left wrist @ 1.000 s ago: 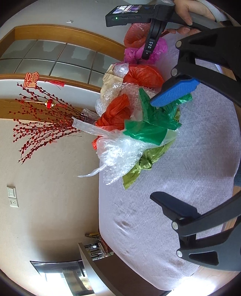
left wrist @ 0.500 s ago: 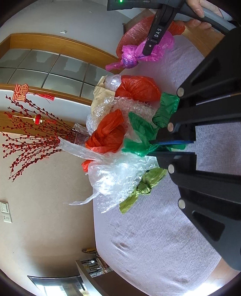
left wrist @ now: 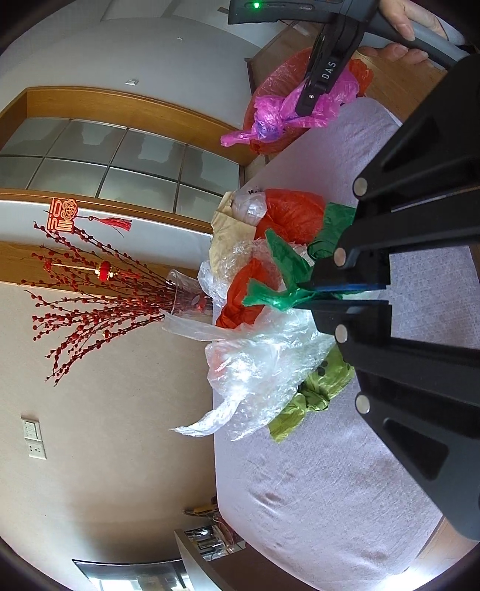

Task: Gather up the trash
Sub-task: 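Lift the pink and green bags and carry both toward the red basket, then open both grippers over the red basket to drop the bags, then return to the table and grasp the clear plastic bag with the left gripper, then grasp the red plastic bag with the right gripper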

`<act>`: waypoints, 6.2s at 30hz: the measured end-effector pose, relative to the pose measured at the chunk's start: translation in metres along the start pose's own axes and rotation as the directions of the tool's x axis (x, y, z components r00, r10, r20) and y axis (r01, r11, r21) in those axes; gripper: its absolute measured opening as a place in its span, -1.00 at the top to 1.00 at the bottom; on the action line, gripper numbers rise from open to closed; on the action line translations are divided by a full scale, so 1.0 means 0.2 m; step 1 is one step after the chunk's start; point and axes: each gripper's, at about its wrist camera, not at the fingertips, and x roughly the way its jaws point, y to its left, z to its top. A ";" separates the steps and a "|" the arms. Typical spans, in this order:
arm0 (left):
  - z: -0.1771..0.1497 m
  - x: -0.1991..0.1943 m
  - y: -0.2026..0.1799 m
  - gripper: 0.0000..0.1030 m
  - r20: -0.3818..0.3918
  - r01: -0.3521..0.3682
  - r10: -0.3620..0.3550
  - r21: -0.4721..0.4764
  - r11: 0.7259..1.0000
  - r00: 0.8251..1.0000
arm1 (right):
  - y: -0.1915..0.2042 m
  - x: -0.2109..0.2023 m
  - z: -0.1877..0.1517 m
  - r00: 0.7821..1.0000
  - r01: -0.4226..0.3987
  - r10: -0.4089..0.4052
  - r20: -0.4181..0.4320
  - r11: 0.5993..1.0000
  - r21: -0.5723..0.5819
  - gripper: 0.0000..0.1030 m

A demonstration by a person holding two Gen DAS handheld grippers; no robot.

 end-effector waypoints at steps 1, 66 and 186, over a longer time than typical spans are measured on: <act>0.00 0.00 0.01 0.91 -0.004 0.012 -0.012 -0.015 1.000 1.000 | -0.01 0.00 0.00 1.000 0.001 -0.001 -0.002 1.000 0.002 0.57; 0.18 -0.16 -0.34 0.96 0.121 0.175 -0.185 0.090 0.980 0.975 | -0.09 -0.15 -0.05 0.999 -0.040 0.040 0.029 0.999 0.002 0.57; 0.12 -0.18 0.69 0.92 0.094 -0.205 0.223 -0.168 0.964 0.970 | 0.76 0.02 0.12 0.960 -0.263 0.278 0.026 0.933 -0.245 0.25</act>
